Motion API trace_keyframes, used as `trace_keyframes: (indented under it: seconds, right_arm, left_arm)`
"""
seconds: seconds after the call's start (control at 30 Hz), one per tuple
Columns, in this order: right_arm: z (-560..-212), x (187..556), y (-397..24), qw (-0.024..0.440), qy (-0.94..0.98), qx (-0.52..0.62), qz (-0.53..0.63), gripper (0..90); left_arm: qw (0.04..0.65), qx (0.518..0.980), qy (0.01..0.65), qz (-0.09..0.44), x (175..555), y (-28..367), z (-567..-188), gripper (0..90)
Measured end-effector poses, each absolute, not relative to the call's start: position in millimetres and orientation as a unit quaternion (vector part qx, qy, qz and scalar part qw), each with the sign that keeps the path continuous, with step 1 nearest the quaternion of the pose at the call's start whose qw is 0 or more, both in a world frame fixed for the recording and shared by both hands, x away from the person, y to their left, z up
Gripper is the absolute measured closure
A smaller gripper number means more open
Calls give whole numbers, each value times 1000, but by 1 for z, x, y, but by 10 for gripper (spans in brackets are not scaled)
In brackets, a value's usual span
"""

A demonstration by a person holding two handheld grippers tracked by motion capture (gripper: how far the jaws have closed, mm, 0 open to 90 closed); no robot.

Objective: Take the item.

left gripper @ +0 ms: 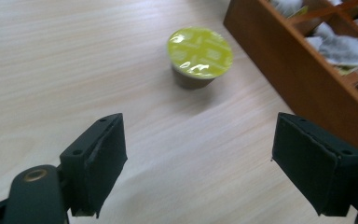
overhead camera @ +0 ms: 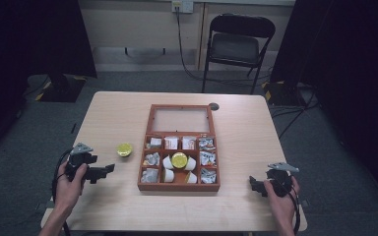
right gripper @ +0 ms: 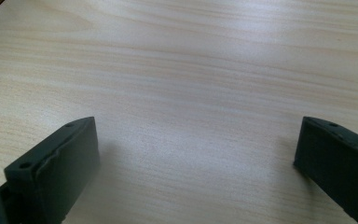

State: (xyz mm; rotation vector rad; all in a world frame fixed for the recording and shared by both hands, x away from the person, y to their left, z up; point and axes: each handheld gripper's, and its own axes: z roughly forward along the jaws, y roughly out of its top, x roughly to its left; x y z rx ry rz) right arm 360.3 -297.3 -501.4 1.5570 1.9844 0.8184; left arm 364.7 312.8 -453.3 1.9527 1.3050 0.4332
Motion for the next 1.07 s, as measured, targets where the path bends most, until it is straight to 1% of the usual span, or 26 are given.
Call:
trace_keyframes:
  seconds: [0.07, 0.2, 0.27, 0.3, 0.4, 0.47, 0.5, 0.67, 0.8, 1.07]
  right_arm:
    - [-501, 360, -297, 243, 726, 570, 299, 0]
    - [-501, 360, -297, 242, 726, 570, 299, 0]
    - [-501, 360, -297, 242, 726, 570, 299, 0]
    - [-501, 360, -297, 242, 726, 570, 299, 0]
    - [-501, 360, -297, 242, 726, 570, 299, 0]
    - [-501, 360, -297, 242, 726, 570, 299, 0]
    - [-501, 360, -297, 242, 726, 570, 299, 0]
    - [-501, 360, -297, 242, 726, 569, 299, 0]
    - [-501, 360, -297, 242, 727, 569, 299, 0]
    - [-501, 360, -297, 242, 726, 569, 299, 0]
  left_arm:
    - [363, 757, 513, 178, 362, 317, -459, 160]
    - [350, 758, 523, 172, 363, 324, -469, 160]
    - [326, 760, 533, 181, 365, 329, -472, 161]
    - [337, 752, 536, 183, 366, 334, -475, 161]
    - [319, 747, 553, 188, 370, 340, -484, 166]
    - [313, 749, 552, 190, 370, 341, -487, 169]
    - [297, 757, 548, 195, 369, 341, -492, 169]
    - [314, 749, 541, 220, 366, 342, -499, 129]
    - [320, 739, 546, 230, 366, 344, -504, 40]
    - [319, 739, 547, 229, 367, 344, -504, 20]
